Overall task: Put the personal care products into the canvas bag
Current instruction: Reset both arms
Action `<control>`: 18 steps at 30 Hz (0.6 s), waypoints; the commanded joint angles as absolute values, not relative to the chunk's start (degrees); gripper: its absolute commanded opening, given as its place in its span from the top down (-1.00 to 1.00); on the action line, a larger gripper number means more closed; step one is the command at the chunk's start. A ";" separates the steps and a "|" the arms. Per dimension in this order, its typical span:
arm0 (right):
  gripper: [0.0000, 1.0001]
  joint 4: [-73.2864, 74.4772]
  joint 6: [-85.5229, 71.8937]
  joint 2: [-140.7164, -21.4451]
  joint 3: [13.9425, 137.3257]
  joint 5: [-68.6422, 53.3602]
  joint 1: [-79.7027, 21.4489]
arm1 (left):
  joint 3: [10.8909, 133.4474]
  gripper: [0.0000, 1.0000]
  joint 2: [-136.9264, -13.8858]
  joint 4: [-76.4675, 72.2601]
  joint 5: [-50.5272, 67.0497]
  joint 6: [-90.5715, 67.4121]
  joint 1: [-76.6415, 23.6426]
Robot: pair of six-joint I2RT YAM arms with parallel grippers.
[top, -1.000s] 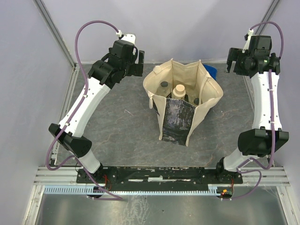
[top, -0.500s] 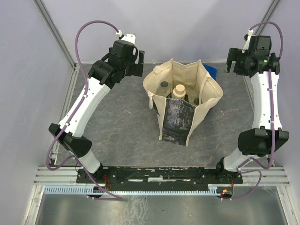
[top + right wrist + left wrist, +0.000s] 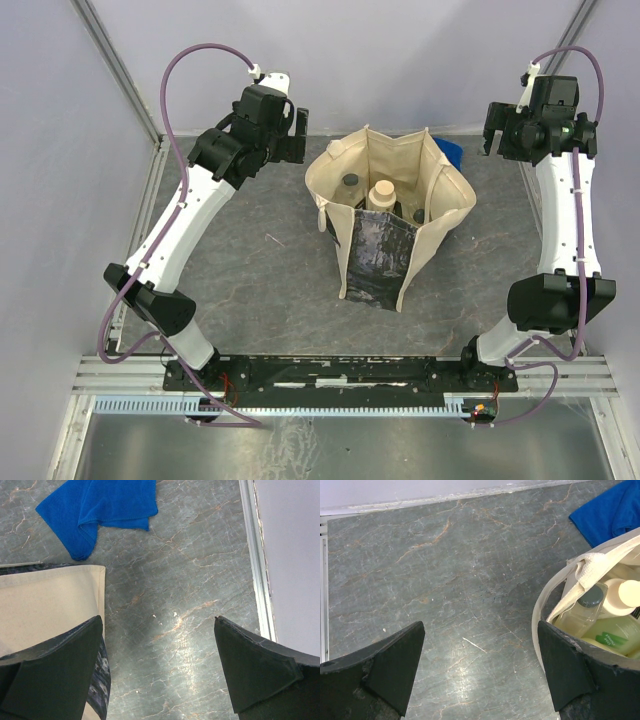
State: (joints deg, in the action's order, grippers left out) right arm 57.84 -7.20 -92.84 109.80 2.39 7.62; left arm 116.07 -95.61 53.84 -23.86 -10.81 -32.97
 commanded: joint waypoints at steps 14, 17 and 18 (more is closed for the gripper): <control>-1.00 56.16 -7.32 -92.93 110.96 2.02 7.66 | 117.33 -0.99 -94.70 52.17 -24.32 -9.14 -32.81; -1.00 56.16 -7.37 -92.91 110.95 2.03 7.70 | 117.27 -0.99 -94.74 52.15 -24.75 -9.23 -32.86; -1.00 56.16 -7.30 -92.92 110.99 2.02 7.68 | 117.33 -0.99 -94.73 52.16 -24.90 -9.21 -32.80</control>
